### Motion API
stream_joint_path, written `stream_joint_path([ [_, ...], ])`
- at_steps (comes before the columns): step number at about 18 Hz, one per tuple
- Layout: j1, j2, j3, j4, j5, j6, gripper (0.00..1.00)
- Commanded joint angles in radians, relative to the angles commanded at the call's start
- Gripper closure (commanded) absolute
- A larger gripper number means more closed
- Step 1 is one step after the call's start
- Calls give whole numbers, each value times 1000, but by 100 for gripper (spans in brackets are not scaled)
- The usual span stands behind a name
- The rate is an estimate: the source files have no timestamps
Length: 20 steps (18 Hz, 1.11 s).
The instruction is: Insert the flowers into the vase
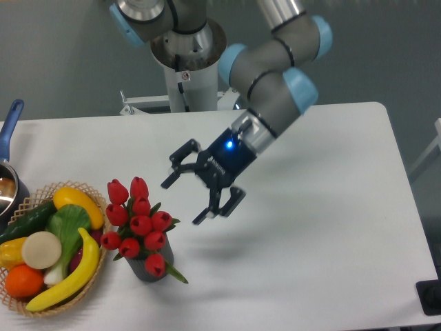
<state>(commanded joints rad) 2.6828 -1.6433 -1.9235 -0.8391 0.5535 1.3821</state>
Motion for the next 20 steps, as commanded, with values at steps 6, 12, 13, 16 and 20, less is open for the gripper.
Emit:
stream_joint_path([
  [6,52,115,15,-9,366,0,0],
  [12,40,138,81,-78,646,3,0],
  [13,40,140,89,-110,699,11,0],
  [16,57,169,101,-198,760,162,0],
  [20,98,186,173,-362,764,247,0],
])
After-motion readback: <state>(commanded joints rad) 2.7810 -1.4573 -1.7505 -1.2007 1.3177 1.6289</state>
